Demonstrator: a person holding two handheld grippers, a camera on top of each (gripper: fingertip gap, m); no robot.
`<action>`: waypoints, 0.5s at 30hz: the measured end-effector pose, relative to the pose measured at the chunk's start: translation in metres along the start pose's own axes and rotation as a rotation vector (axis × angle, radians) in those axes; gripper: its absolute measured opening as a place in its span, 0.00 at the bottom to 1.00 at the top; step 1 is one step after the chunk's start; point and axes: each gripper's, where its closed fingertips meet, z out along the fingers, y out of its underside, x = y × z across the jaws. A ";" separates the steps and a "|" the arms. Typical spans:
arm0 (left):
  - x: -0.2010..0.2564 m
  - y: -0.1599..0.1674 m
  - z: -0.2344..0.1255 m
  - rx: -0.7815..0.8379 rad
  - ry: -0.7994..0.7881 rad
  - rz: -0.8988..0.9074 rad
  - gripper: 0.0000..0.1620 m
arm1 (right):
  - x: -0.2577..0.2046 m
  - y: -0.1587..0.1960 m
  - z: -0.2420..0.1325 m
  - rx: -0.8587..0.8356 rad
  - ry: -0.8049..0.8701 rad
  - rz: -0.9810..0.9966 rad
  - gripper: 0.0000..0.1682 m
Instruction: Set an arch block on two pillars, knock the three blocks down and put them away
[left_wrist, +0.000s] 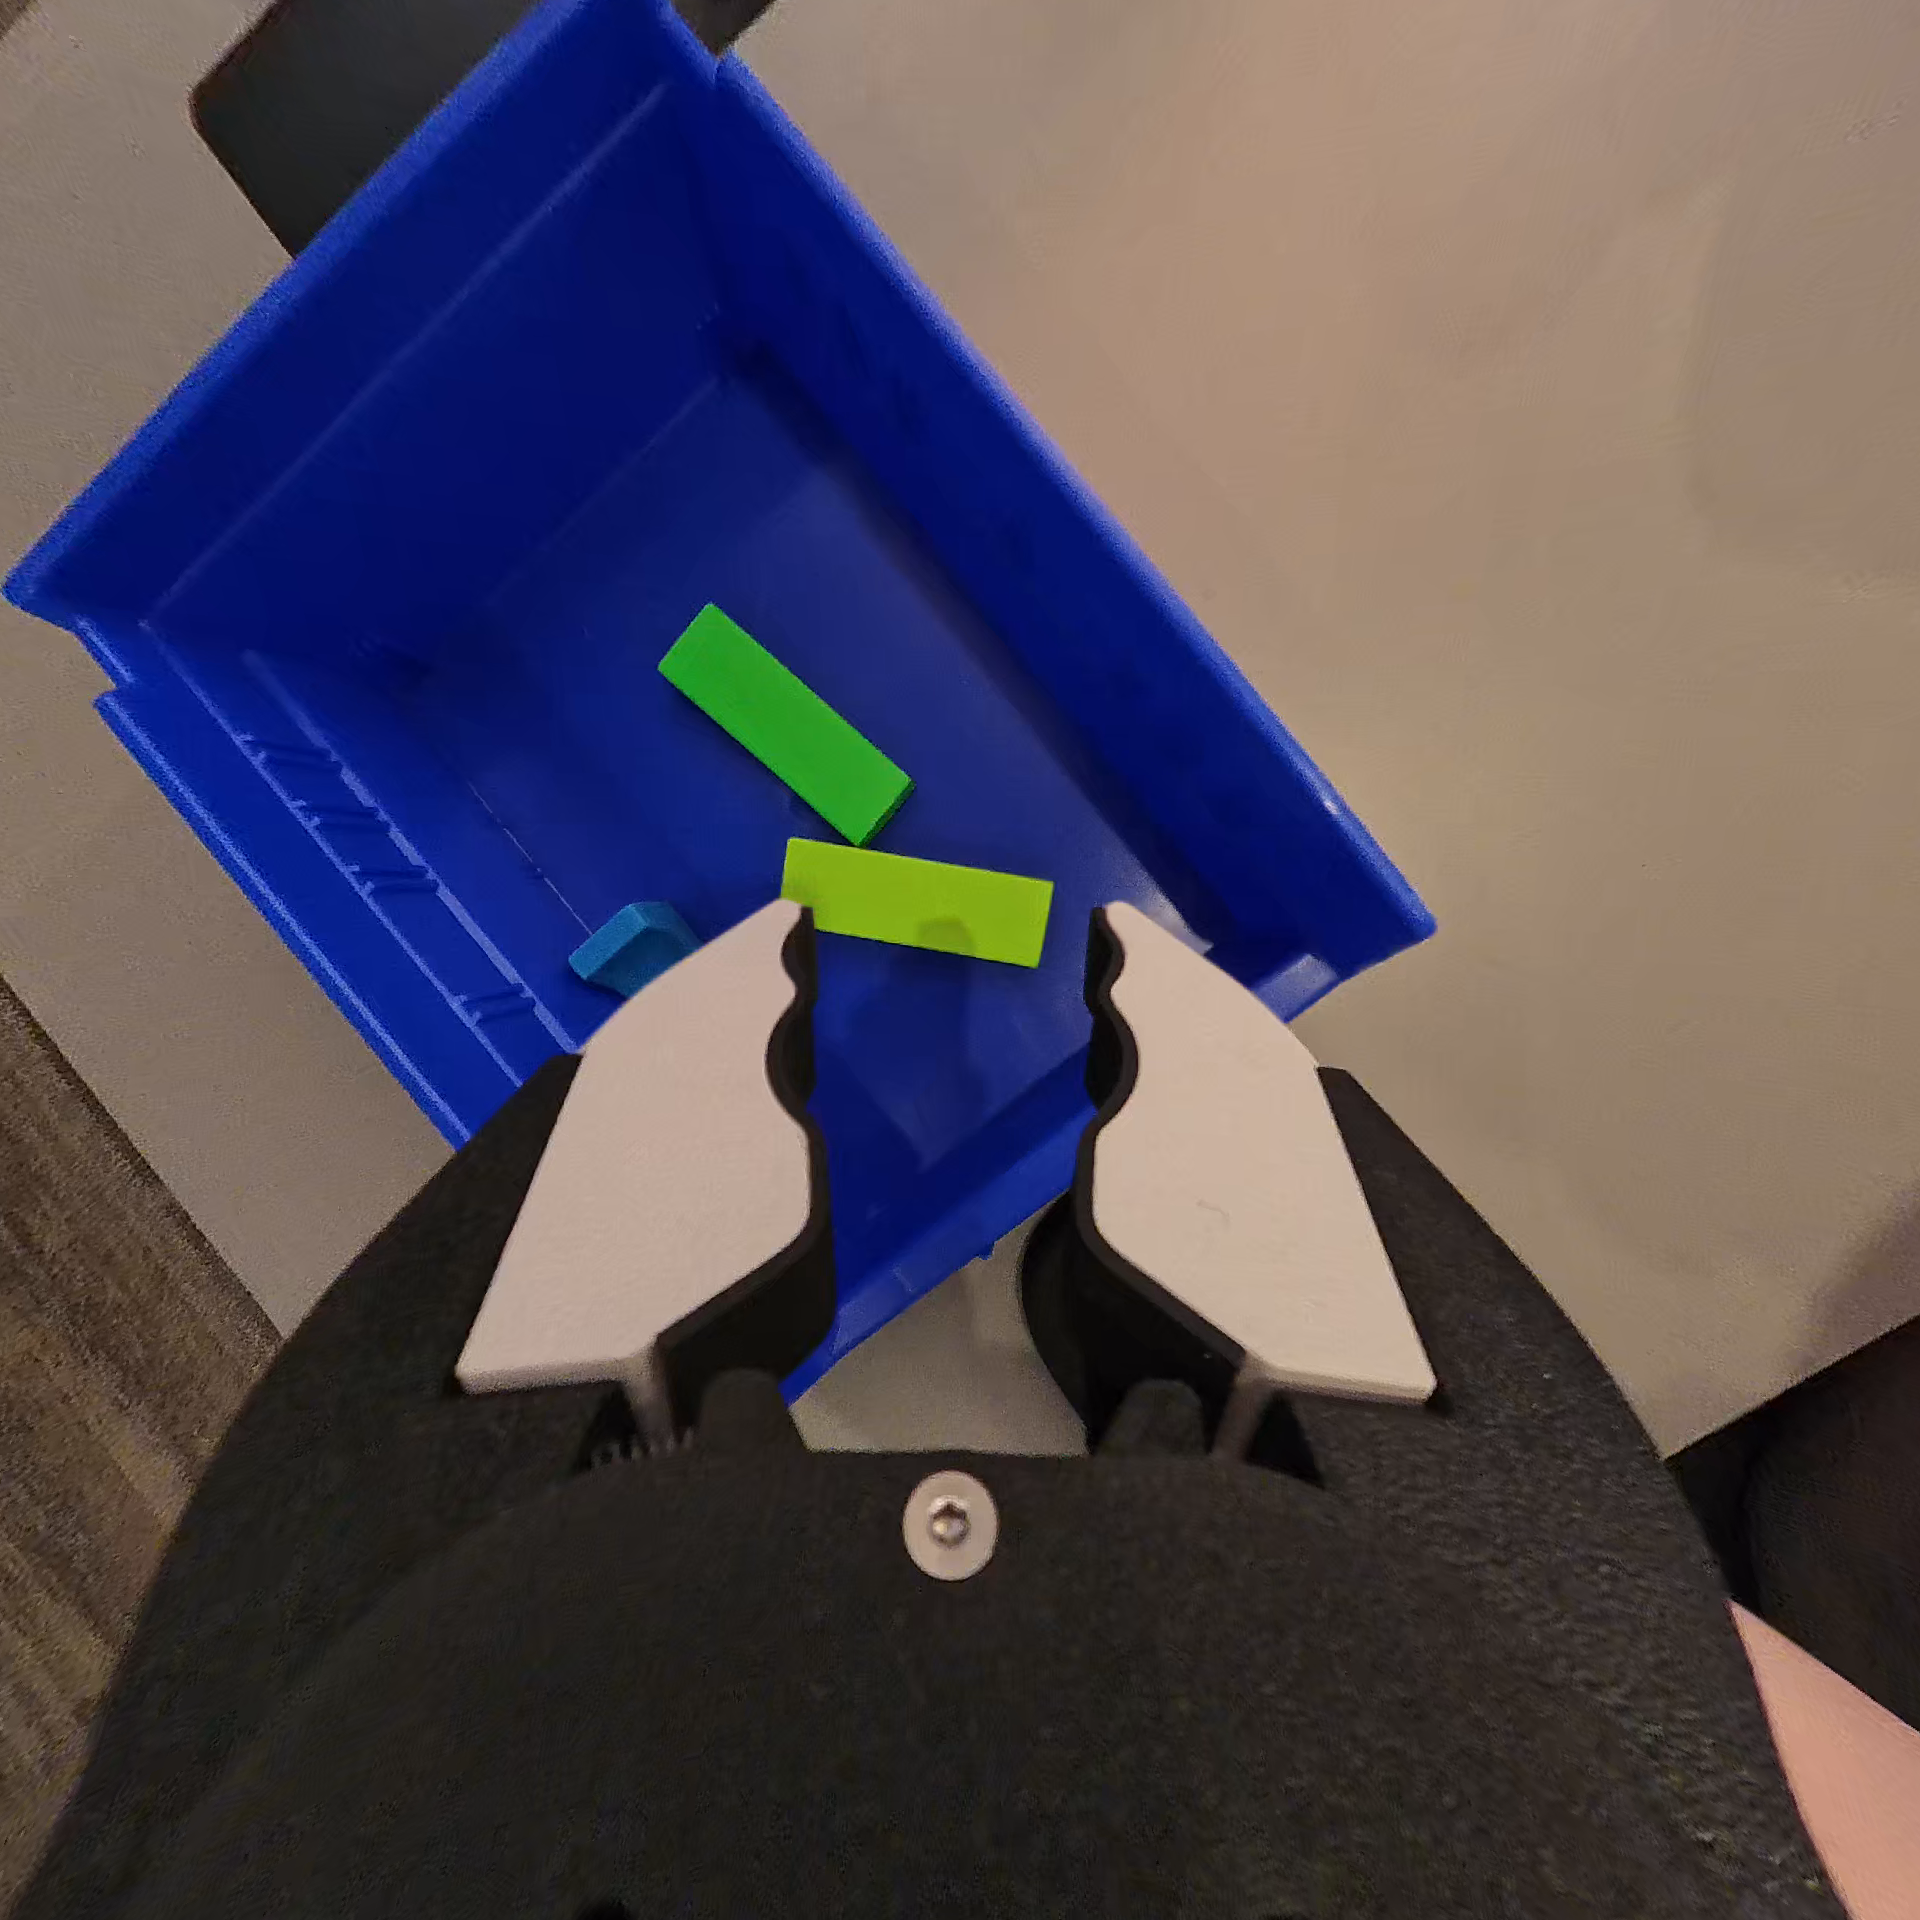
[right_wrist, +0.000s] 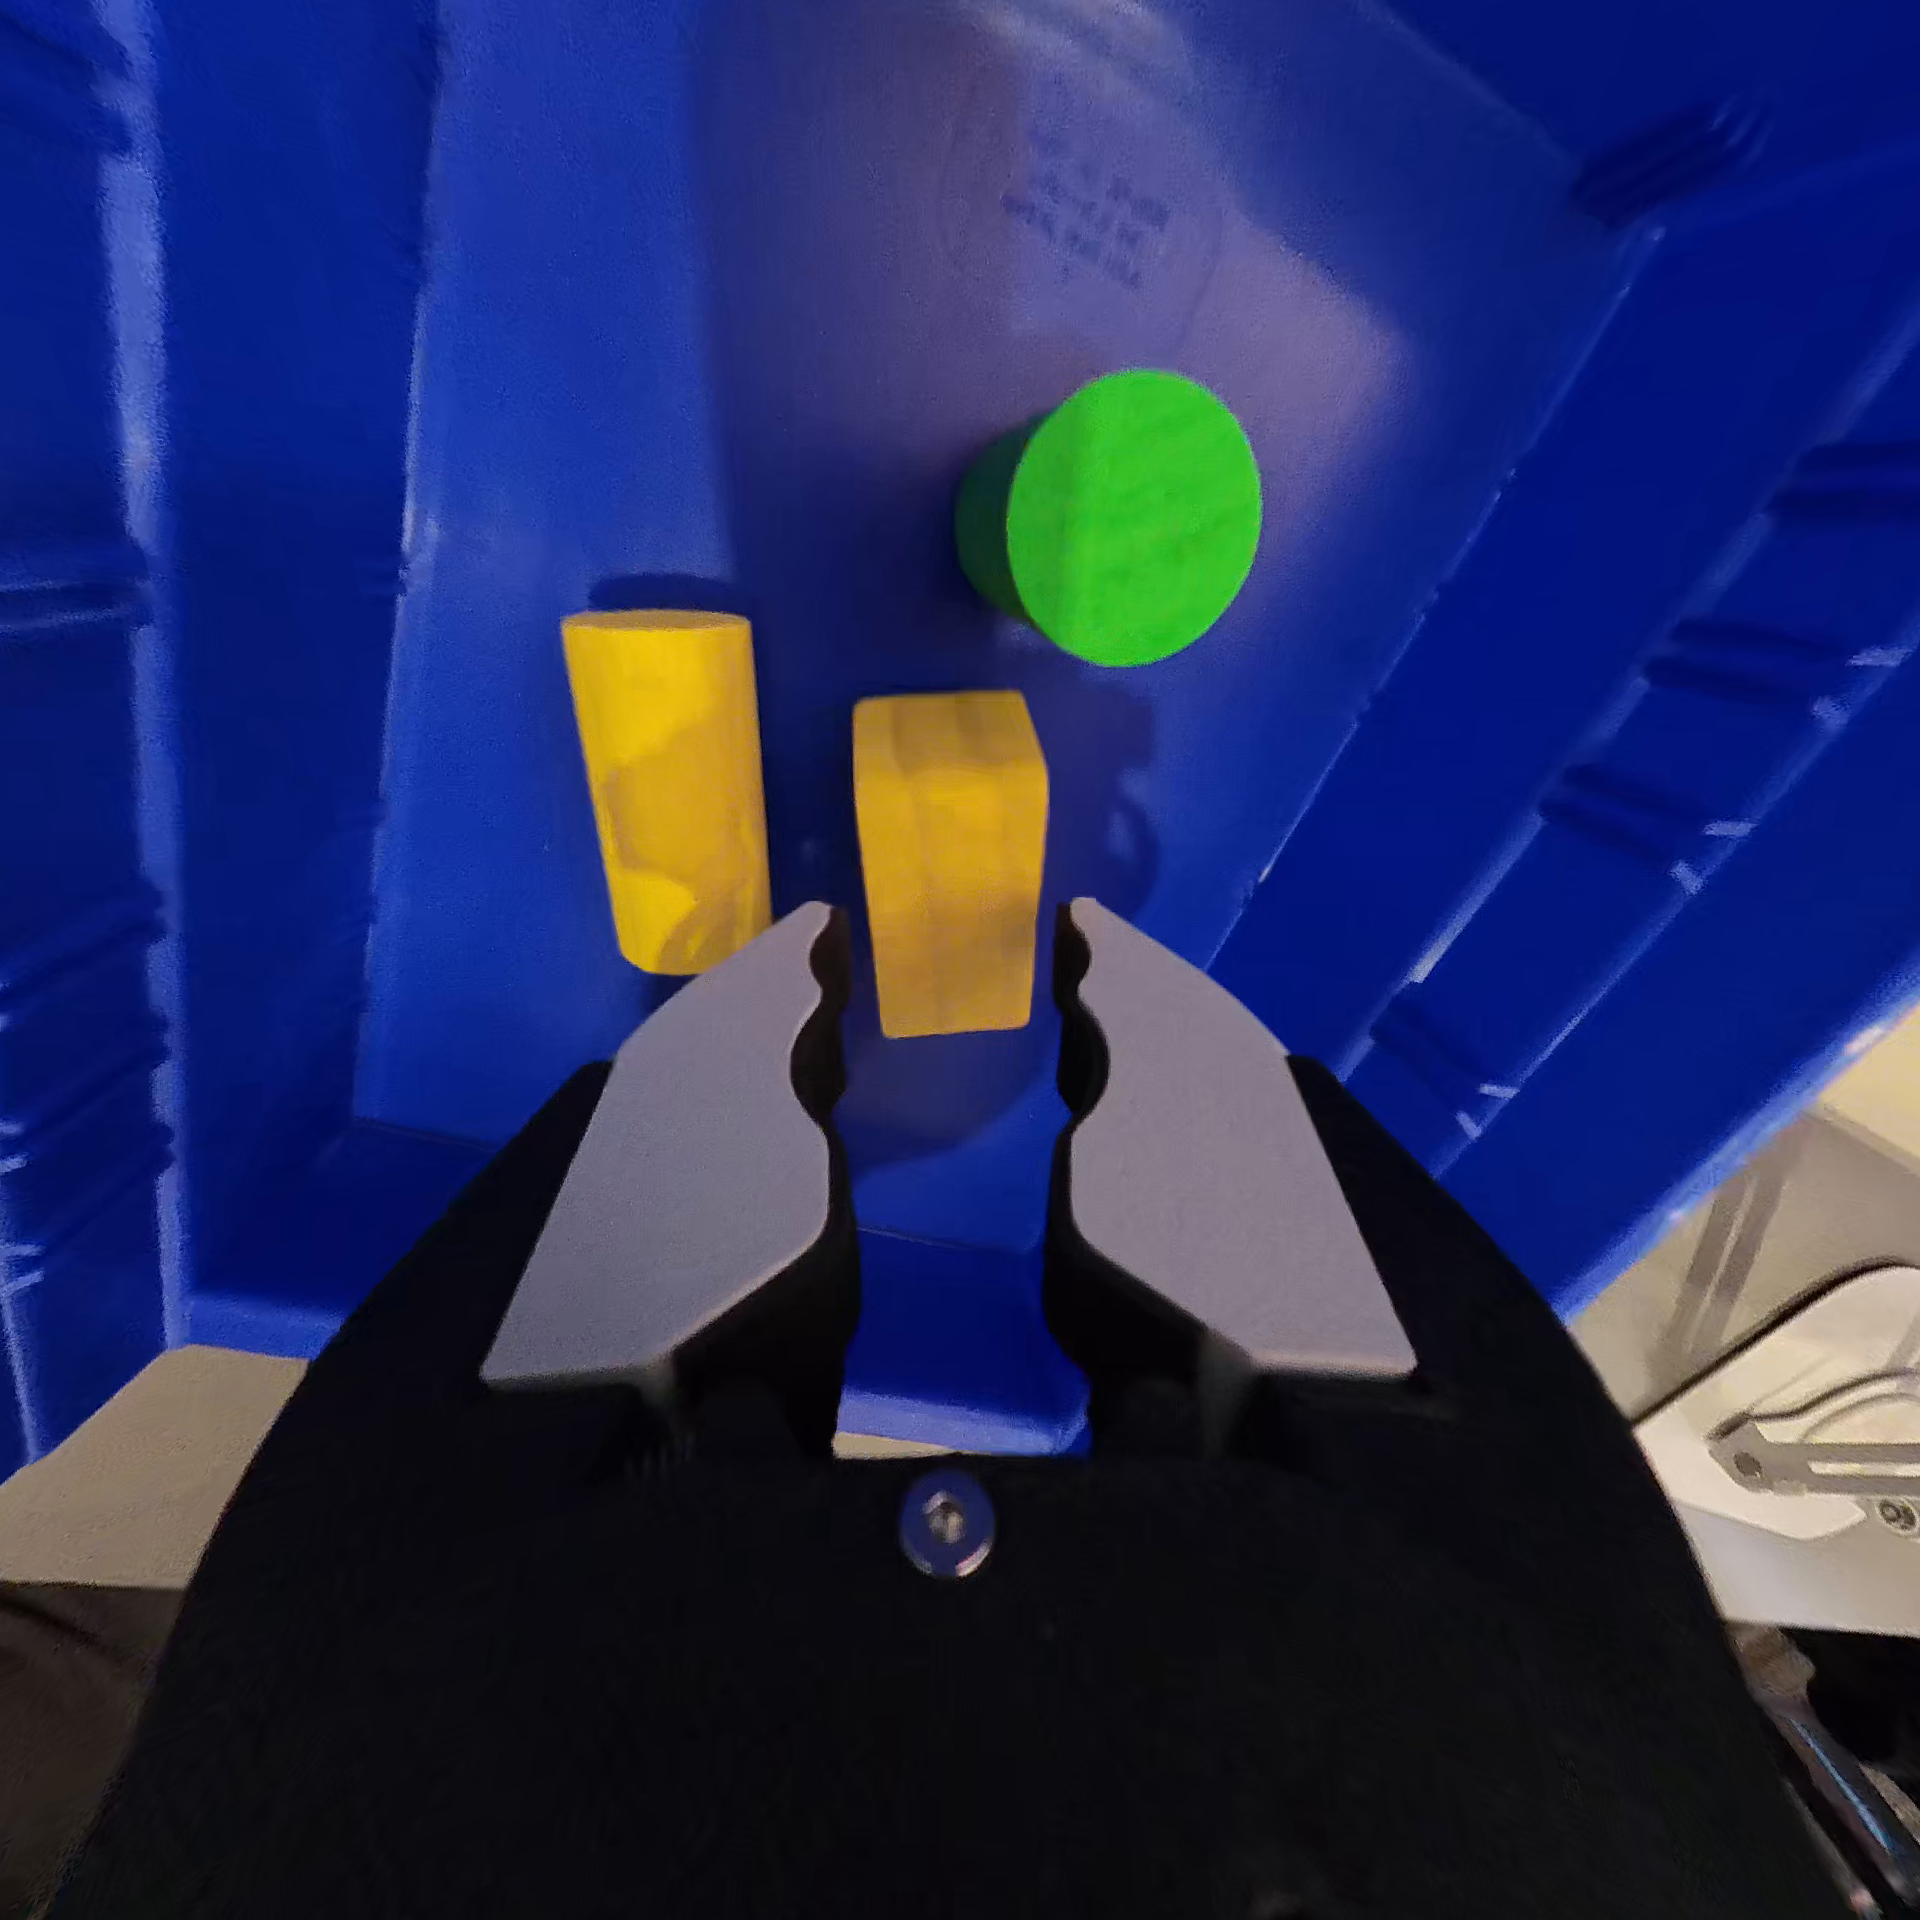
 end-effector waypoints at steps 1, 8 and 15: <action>-0.001 0.001 0.003 -0.010 -0.001 0.002 0.31 | 0.000 -0.003 -0.004 0.027 0.008 0.000 0.25; -0.020 0.011 0.038 -0.127 -0.027 -0.095 0.30 | 0.005 -0.016 -0.040 0.176 0.091 0.017 0.26; -0.035 -0.002 0.109 -0.169 0.012 -0.334 0.33 | -0.011 -0.027 -0.059 0.243 0.113 -0.042 0.26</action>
